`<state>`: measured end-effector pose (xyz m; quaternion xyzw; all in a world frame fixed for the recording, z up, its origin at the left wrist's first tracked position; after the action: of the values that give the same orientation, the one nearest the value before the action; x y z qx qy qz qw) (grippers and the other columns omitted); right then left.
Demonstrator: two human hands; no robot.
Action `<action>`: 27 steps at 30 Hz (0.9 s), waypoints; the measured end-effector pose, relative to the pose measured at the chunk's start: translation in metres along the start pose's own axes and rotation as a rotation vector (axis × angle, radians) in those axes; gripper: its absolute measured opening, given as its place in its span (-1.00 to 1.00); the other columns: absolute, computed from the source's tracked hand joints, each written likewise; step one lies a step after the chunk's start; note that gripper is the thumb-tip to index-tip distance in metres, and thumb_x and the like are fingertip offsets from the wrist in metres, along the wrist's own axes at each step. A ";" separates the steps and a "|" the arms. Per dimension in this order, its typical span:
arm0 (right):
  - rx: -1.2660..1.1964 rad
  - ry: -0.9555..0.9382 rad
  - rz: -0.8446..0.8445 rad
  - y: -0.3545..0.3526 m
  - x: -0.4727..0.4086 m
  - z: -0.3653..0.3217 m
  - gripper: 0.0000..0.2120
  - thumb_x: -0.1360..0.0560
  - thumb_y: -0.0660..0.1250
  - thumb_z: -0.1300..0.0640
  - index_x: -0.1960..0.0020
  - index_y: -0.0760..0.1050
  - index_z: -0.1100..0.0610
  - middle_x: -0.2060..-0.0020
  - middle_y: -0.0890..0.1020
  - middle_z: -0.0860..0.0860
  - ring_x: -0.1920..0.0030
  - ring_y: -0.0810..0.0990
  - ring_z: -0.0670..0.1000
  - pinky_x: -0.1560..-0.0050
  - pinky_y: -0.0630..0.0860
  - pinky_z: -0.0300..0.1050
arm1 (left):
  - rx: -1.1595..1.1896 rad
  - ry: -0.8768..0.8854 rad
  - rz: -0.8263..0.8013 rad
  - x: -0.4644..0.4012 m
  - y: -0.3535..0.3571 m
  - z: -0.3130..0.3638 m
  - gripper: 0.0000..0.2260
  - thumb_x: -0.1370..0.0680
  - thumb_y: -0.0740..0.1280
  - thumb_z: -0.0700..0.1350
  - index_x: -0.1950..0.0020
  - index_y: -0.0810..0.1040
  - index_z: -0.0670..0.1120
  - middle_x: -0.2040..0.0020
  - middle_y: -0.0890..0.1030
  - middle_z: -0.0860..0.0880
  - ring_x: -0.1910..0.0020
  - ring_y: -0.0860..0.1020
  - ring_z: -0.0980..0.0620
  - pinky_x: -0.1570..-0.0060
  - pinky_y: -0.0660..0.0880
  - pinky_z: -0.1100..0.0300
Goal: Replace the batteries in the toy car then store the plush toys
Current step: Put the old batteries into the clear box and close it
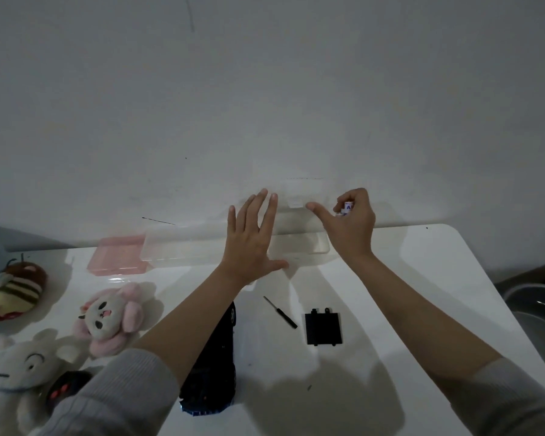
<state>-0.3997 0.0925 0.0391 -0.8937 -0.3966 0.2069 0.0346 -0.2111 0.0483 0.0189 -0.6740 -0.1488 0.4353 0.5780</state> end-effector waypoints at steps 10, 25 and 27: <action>0.290 -0.184 -0.678 0.045 0.004 0.016 -0.71 -0.29 0.55 0.09 0.34 0.43 0.12 0.44 0.49 -0.07 0.40 0.45 -0.06 0.33 0.44 -0.10 | 0.034 0.020 -0.019 -0.003 -0.004 -0.011 0.18 -0.13 0.16 0.60 -0.48 0.22 -0.22 -0.43 0.34 -0.19 -0.24 0.46 -0.17 -0.16 0.39 -0.06; 0.281 -0.500 -0.395 0.030 0.011 0.013 -0.84 -0.39 0.44 0.16 0.26 0.56 0.24 0.35 0.60 0.07 0.31 0.56 0.04 0.28 0.53 -0.04 | 0.055 0.052 0.014 -0.003 -0.013 -0.013 0.05 -0.25 0.15 0.56 -0.47 0.25 -0.20 -0.44 0.34 -0.15 -0.25 0.46 -0.13 -0.18 0.35 0.03; 0.272 -0.613 -0.162 0.016 0.016 0.011 -0.87 -0.42 0.40 0.22 0.27 0.53 0.26 0.33 0.55 0.10 0.28 0.53 0.07 0.27 0.50 -0.10 | 0.063 0.058 0.028 -0.002 -0.011 -0.013 0.04 -0.26 0.18 0.54 -0.47 0.25 -0.21 -0.43 0.35 -0.17 -0.26 0.45 -0.14 -0.20 0.34 0.03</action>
<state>-0.3836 0.0922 0.0197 -0.7429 -0.4268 0.5133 0.0490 -0.1988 0.0413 0.0286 -0.6697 -0.1086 0.4284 0.5968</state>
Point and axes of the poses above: each hand's wrist, its own x-axis away from the middle knuckle, its own y-axis out of the palm, z = x × y, the point moved 2 cm from there along -x, towards the middle knuckle
